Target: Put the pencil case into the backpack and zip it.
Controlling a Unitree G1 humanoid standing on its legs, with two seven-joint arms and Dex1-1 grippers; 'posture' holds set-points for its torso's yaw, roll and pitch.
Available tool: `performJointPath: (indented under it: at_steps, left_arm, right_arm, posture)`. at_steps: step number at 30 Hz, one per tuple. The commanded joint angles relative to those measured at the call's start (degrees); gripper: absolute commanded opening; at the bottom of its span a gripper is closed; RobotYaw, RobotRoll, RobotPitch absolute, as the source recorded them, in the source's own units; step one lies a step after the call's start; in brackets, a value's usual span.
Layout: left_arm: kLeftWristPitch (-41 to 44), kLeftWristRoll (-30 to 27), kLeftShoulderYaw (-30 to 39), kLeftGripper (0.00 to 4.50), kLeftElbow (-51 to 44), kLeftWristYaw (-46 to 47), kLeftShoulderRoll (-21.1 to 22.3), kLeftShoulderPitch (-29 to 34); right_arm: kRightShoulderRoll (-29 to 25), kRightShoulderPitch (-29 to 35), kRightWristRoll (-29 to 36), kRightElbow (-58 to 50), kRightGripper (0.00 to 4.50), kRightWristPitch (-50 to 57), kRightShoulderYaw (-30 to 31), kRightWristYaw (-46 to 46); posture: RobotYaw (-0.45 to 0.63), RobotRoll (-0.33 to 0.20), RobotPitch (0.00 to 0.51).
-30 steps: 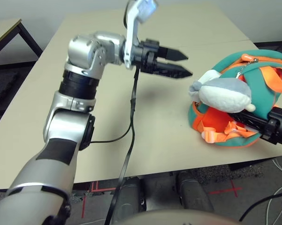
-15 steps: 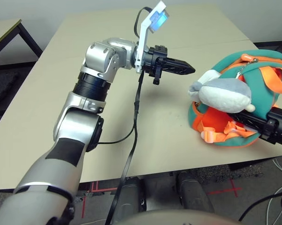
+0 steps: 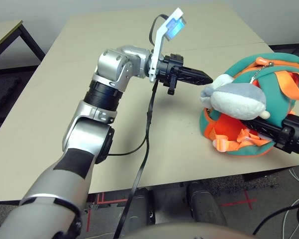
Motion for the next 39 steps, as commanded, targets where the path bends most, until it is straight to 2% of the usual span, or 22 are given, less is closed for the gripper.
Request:
performJointPath:
  at_steps: [1,6,17,21,25,30,32,34,36,39]
  left_arm:
    - [-2.37,2.42,-1.40,0.00,2.97,0.80,-1.25,-0.13]
    - [-6.03,5.09,-2.47,0.00,7.45,1.10,-3.61,-0.75]
    - [-8.50,5.36,-1.27,0.00,11.46,2.96,-14.03,-3.43]
    - [-9.26,5.55,-0.68,0.00,11.21,3.60,-15.17,-3.08]
    - [-11.59,6.86,0.29,0.00,7.93,3.40,-10.37,-2.05]
    - [-12.54,7.23,1.60,0.00,1.49,-0.34,2.06,-1.46]
    - [-13.31,7.24,1.44,0.43,-1.26,-3.38,7.67,-1.65]
    - [-13.08,6.35,1.33,0.90,-4.31,-5.92,11.18,-1.73]
    - [-13.39,5.10,1.18,1.63,-8.00,-8.53,13.38,-1.49]
    - [-14.14,3.86,1.02,2.64,-12.02,-10.33,13.55,-1.38]
  right_arm:
    - [0.43,-0.25,0.93,-1.28,1.29,0.05,1.69,-0.03]
    - [0.66,-0.79,0.59,-1.04,1.29,-0.06,2.44,-0.01]
    - [0.90,-2.50,-0.46,0.15,1.29,0.06,4.32,0.89]
    - [1.25,-3.17,-0.82,0.31,1.29,0.04,5.01,0.87]
    - [1.45,-3.52,-1.34,0.60,1.28,0.23,5.04,1.11]
    - [1.54,-3.26,-1.84,0.95,1.28,0.40,4.67,1.52]
    - [1.54,-3.02,-2.48,1.32,1.28,0.53,4.62,2.15]
    - [1.54,-2.97,-3.01,1.66,1.28,0.60,4.65,2.68]
    - [1.57,-3.18,-3.38,2.06,1.28,0.65,4.83,3.07]
    - [1.68,-3.76,-4.32,2.81,1.28,0.69,5.54,3.87]
  posture:
    - [-0.20,0.000,0.106]
    - [-0.19,0.000,0.107]
    - [-0.18,0.000,0.103]
    - [-0.19,0.000,0.097]
    - [-0.18,0.000,0.092]
    - [-0.16,0.000,0.087]
    - [-0.15,0.000,0.086]
    - [-0.15,0.000,0.086]
    - [-0.14,0.000,0.083]
    - [-0.12,0.000,0.079]
